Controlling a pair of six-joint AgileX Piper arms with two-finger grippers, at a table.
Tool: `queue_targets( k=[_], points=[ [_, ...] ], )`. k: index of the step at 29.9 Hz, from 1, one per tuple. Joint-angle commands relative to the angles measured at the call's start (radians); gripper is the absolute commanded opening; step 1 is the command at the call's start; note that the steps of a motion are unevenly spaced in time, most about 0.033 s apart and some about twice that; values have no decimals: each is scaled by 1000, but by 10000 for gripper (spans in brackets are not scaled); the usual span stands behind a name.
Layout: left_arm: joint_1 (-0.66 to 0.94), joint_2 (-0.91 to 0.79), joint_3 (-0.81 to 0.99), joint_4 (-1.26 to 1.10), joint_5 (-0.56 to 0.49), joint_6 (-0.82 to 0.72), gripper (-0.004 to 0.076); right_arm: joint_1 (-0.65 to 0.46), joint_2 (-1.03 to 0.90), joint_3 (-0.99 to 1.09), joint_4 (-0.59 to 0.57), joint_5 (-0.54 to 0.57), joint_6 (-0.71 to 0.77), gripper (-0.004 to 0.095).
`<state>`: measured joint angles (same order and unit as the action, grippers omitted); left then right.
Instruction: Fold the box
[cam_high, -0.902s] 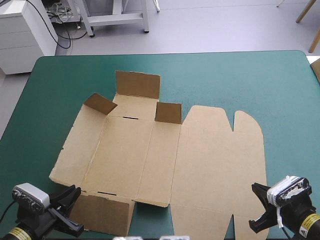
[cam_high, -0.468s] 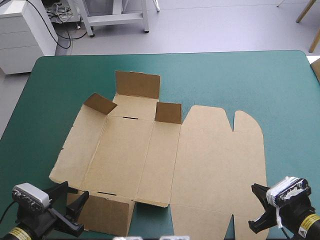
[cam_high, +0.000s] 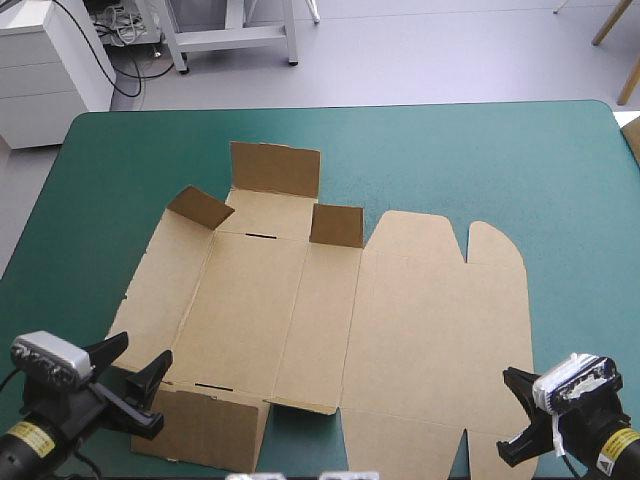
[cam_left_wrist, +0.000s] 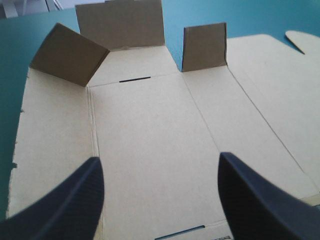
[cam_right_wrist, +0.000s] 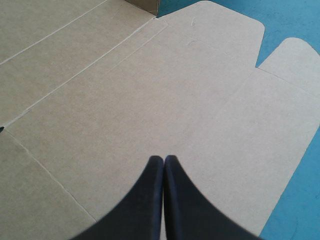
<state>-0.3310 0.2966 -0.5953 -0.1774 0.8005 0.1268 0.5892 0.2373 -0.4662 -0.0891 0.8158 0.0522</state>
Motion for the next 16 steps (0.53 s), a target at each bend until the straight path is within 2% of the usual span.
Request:
queue_targets(
  k=[1,9,16],
  points=[
    [2,161,-98,-2,-15,-19,470,-4,8,-25,-11,-73,-1,-16],
    [2,519,-276,-2,92,-47,470,-4,8,-25,-11,-73,-1,-16],
    [2,776,-453,51,293,-47,471,-4,8,-25,-11,-73,-1,-16]
  ],
)
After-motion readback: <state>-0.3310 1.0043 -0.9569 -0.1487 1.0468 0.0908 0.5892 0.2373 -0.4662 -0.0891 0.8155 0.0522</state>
